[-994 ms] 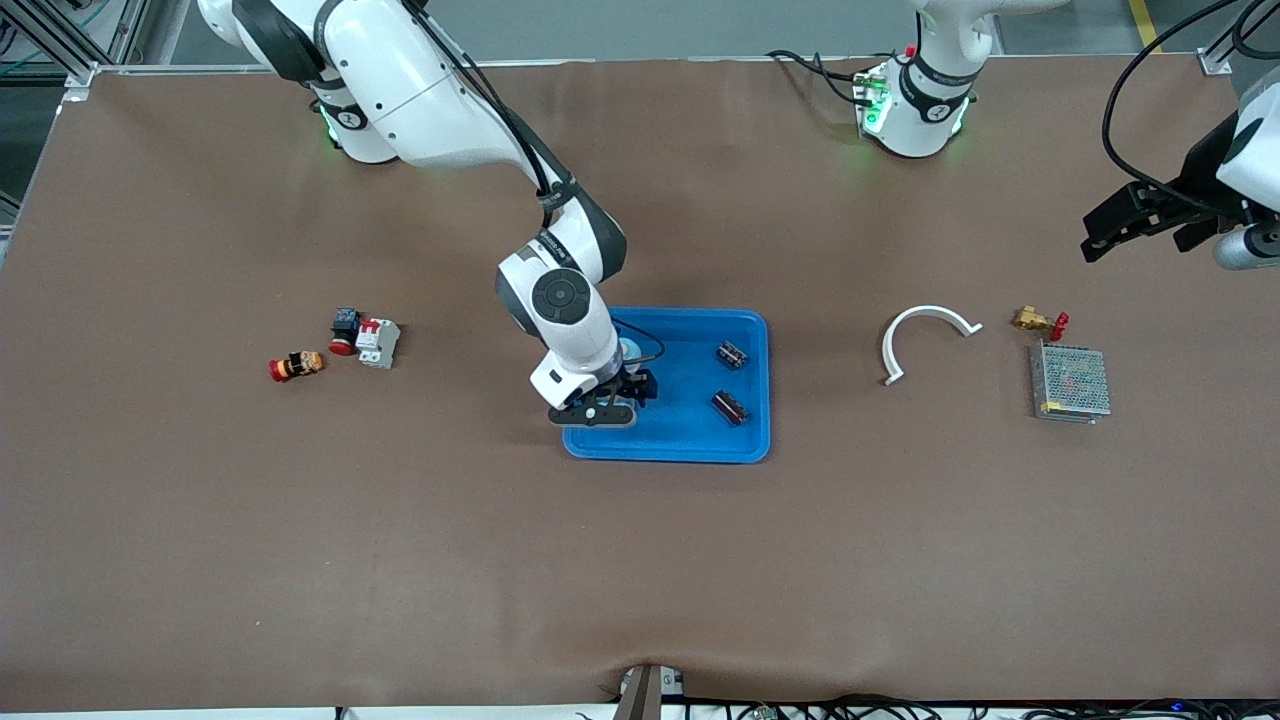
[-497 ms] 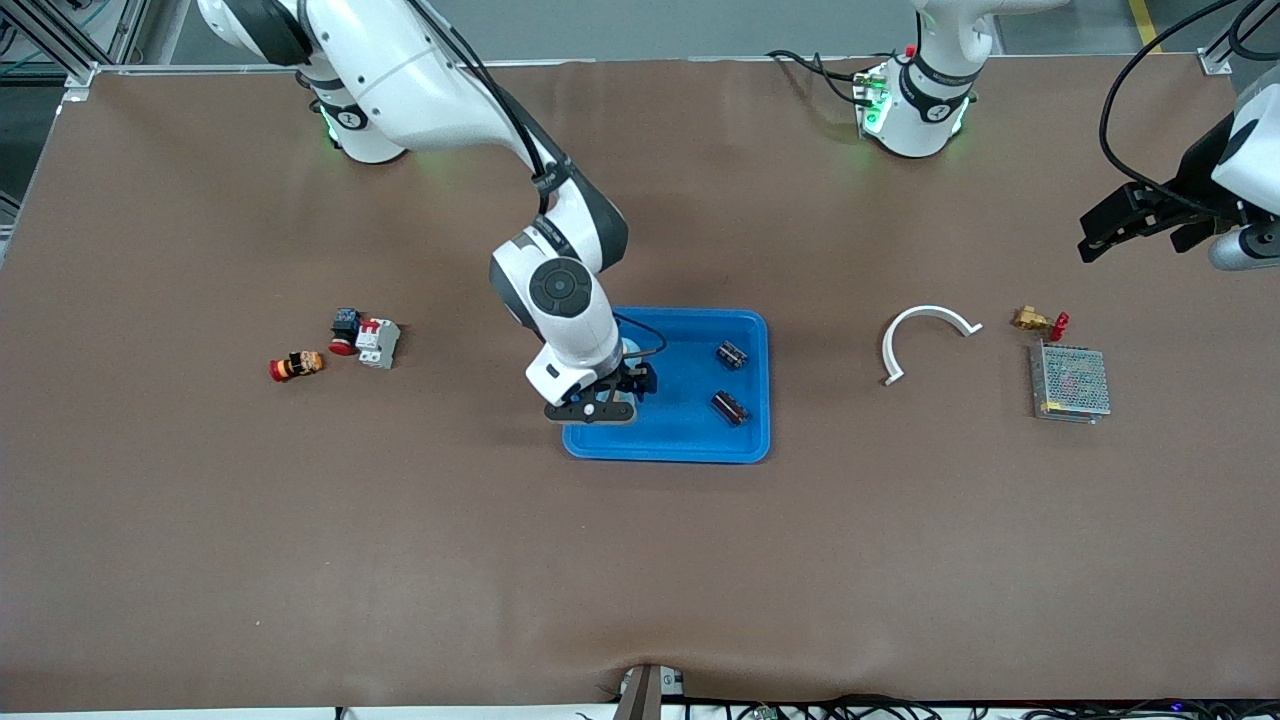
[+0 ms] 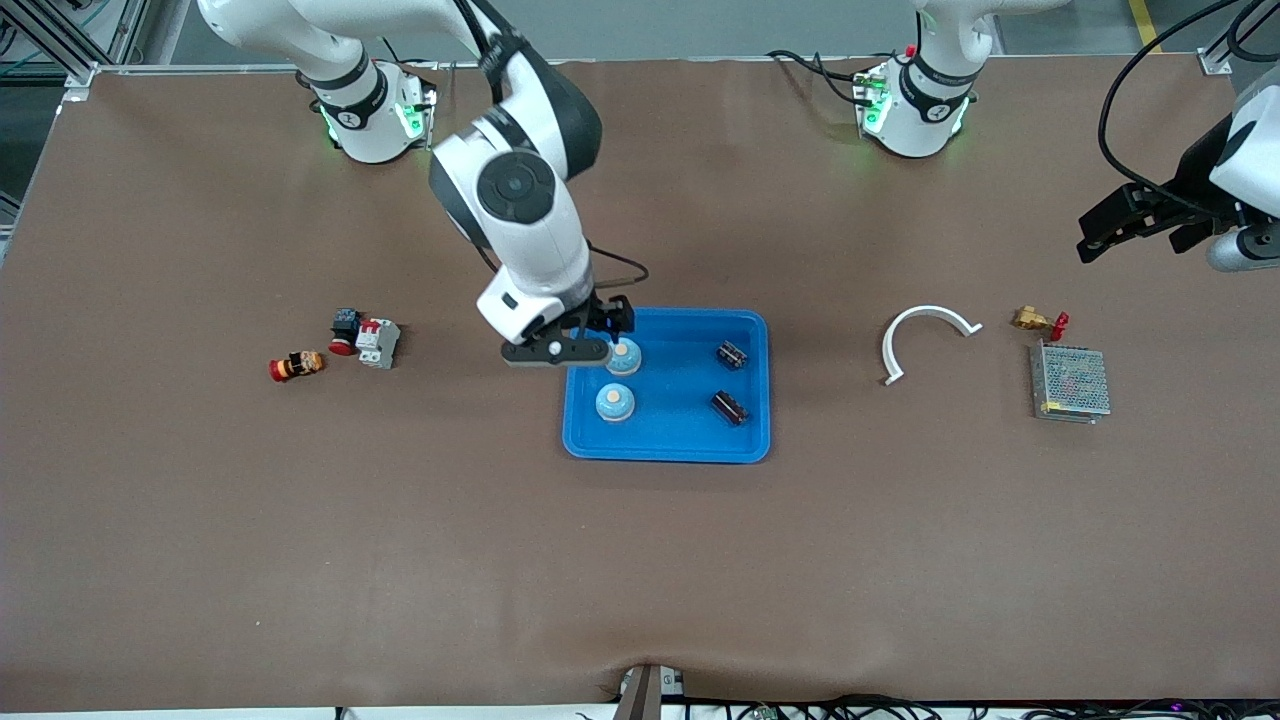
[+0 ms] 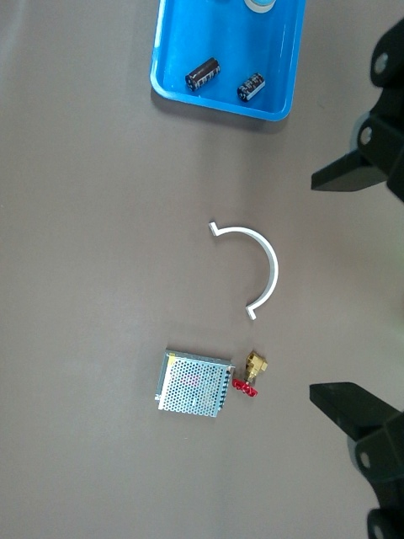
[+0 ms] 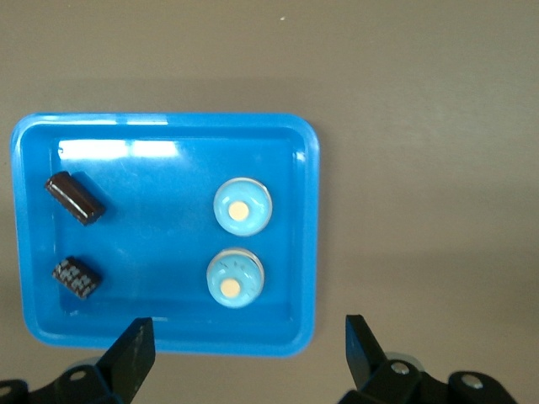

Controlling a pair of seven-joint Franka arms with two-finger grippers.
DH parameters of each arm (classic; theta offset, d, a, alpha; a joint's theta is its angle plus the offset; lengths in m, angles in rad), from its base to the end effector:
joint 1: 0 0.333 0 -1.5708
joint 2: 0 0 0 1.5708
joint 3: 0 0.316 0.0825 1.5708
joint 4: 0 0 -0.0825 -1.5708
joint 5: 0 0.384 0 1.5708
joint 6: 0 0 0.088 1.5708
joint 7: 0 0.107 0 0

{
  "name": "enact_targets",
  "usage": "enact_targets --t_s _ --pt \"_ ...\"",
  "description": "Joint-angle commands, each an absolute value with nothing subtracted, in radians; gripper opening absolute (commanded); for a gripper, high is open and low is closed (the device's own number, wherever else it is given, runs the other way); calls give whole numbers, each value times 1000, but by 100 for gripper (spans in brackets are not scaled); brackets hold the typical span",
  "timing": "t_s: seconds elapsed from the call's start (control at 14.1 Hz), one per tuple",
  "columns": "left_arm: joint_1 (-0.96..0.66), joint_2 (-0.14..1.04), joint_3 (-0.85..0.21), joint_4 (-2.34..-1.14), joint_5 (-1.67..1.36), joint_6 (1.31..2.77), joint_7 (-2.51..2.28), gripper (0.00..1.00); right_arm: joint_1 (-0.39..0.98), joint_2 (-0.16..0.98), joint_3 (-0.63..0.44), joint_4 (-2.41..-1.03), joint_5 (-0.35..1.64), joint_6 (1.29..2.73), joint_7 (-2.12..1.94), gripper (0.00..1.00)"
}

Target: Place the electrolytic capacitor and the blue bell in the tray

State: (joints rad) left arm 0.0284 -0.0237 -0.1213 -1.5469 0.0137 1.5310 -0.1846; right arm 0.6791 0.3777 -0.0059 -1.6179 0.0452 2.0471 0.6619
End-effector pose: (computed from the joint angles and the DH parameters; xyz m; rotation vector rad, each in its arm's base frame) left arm 0.5412 -0.0498 0.6452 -3.1229 -0.1443 -0.0154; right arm 0.5224 0.4203 0.4109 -3.0793 0.0122 -0.0256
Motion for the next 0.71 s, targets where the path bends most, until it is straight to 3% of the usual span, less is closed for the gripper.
enact_targets --t_s 0.0,0.21,0.64 --pt "34 -26 -127 -1543 -5 1528 -172 100 664 197 -5 -1819 35 2066 605 100" --pt "34 -29 -129 -1543 -5 1526 -172 100 609 83 -5 -1882 35 2004 507 100" --pt "34 -31 -129 -1542 -6 1523 -170 100 490 -49 -5 -1882 35 1820 336 100"
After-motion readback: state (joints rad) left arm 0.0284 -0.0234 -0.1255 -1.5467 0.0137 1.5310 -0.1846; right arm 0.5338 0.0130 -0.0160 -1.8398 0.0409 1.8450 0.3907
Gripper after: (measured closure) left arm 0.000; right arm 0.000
